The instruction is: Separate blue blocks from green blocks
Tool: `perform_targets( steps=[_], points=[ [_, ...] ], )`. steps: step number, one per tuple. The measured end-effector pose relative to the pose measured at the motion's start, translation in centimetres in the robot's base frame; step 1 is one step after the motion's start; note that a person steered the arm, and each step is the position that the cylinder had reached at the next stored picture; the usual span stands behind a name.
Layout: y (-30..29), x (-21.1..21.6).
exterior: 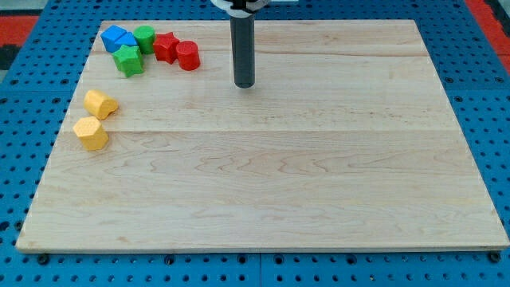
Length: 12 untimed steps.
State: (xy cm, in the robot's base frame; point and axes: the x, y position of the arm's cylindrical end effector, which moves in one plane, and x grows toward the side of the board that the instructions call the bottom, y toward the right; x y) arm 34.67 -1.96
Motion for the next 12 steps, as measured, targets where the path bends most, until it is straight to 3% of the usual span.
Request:
perform_targets(
  steps=[3,6,8,9,12],
  points=[
    [0.0,0.0],
    [-5.2,-3.5],
    [-5.0,-1.7],
    [-6.1,4.0],
    [-8.9,6.5]
  ],
)
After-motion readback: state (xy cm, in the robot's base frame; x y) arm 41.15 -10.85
